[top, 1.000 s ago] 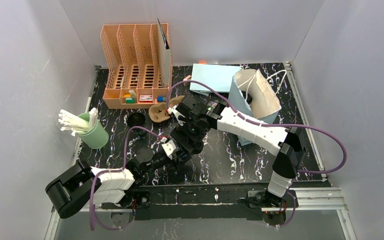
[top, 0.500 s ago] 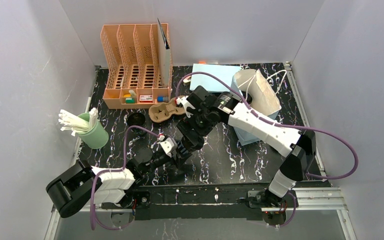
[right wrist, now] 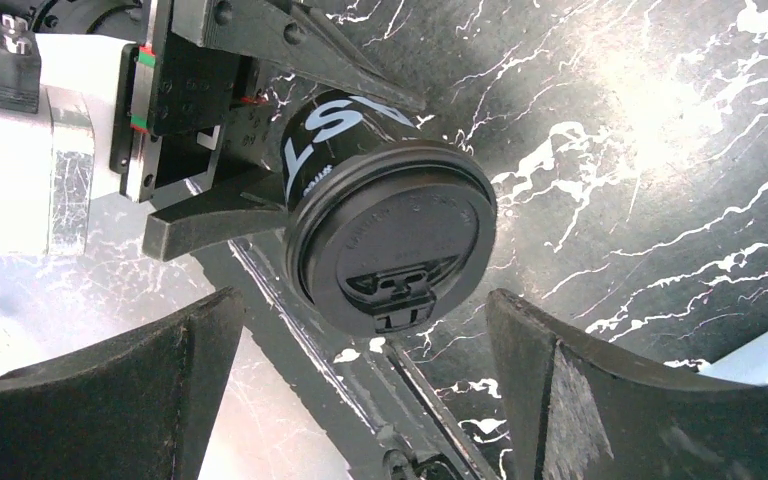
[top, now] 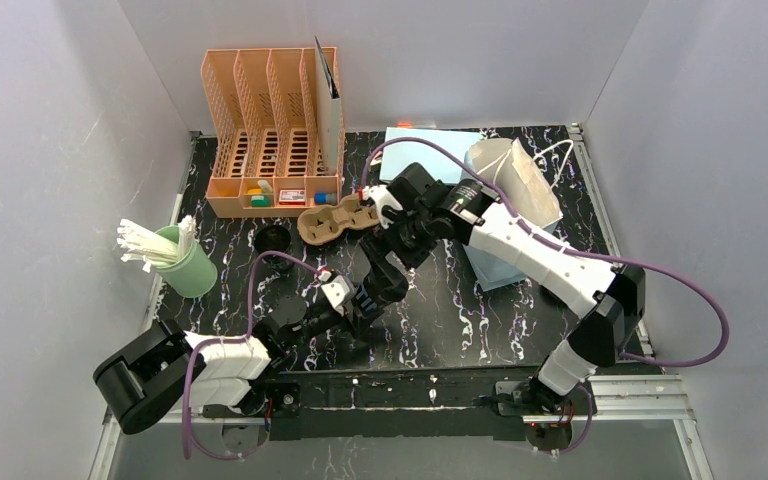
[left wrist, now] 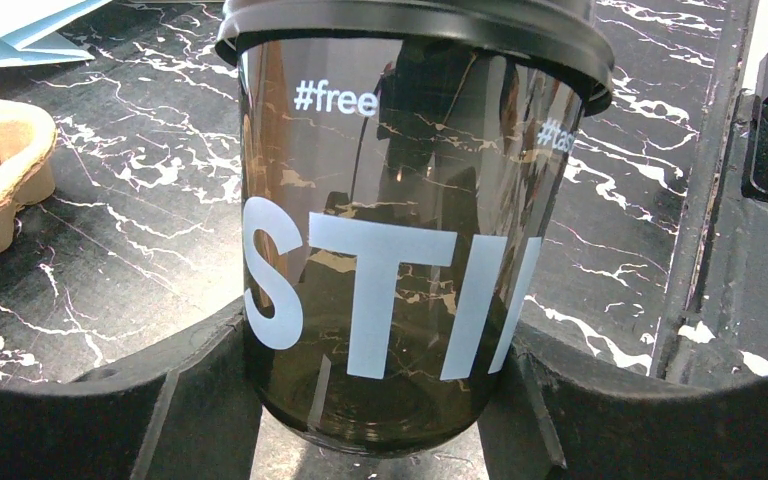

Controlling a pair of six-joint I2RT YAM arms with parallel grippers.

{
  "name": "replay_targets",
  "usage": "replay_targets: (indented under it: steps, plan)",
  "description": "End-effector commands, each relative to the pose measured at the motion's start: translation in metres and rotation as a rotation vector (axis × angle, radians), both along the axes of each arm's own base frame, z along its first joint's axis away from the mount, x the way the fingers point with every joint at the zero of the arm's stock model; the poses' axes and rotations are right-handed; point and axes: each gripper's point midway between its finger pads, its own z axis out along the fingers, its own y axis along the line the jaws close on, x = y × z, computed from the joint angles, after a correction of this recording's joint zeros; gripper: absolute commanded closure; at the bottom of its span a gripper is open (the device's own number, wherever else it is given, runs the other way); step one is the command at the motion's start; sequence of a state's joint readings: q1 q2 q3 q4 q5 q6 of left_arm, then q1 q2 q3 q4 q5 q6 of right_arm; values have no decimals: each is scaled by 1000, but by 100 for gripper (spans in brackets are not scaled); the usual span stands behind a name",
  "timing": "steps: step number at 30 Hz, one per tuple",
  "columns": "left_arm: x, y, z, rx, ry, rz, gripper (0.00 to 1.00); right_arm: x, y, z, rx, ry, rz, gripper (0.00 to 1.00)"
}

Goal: Pack the takeout coffee
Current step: Close the cup lid on the coffee cup.

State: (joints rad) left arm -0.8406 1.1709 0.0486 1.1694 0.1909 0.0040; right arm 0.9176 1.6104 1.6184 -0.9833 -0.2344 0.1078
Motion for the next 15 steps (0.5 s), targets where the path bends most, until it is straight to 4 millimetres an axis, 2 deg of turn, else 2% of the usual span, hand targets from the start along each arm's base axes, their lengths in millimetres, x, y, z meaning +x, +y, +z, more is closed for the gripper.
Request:
replay_targets:
  steps: [1,10,15]
  plan:
    - [1,0,7,-19,-22,3,42,13,-3,25,142,3,-44,2]
    - [-3,-1,20,-71,-22,-6,41,18,-7,14,262,122,-78,2]
    - [-5,-3,28,-94,-32,-18,41,11,-2,19,332,177,-47,2]
